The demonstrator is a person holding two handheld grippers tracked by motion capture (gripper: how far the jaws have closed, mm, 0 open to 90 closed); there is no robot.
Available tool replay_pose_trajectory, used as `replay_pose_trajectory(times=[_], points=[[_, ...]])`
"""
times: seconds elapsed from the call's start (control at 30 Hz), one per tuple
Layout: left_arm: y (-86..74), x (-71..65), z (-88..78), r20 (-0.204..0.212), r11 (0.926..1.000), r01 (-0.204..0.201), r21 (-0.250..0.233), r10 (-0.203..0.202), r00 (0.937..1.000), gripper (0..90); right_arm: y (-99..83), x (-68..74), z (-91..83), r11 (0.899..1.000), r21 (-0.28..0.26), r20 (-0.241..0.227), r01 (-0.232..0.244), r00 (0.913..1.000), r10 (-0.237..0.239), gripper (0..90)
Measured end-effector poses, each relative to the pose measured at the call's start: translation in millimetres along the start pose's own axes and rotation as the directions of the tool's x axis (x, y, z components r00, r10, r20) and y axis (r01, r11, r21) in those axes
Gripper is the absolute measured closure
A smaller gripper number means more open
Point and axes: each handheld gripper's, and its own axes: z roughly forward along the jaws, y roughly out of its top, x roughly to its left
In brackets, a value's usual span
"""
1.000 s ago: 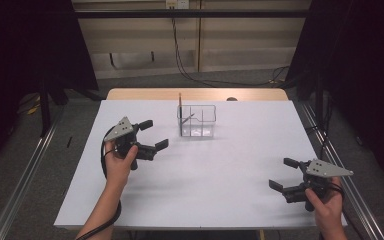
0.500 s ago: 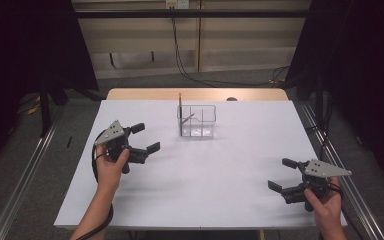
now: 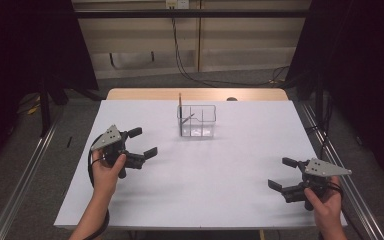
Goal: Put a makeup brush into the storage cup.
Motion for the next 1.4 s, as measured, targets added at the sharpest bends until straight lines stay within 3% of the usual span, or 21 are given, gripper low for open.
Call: replay_pose_trajectory(times=[0.63, 1.0, 1.4], points=[[-10.1, 2.6, -30.5, -0.036, 1.0000, 0.009, -0.002, -0.009, 0.9993, 0.0, 0.9, 1.3, 5.4, 1.000, 0.006, -0.011, 0.004, 0.9999, -0.004, 1.6], [-17.6, 2.0, -43.5, -0.045, 0.9993, 0.003, 0.037, -0.002, 0.9990, 0.0, 1.6, -0.8, 6.2, 1.000, -0.001, -0.015, 0.002, 0.9999, -0.002, 1.7], [-24.9, 3.2, -62.5, -0.074, 0.9991, 0.014, 0.040, -0.011, 0.9972, 0.0, 2.9, -1.3, 9.9, 1.000, -0.002, -0.021, -0.001, 0.9998, 0.001, 1.7]])
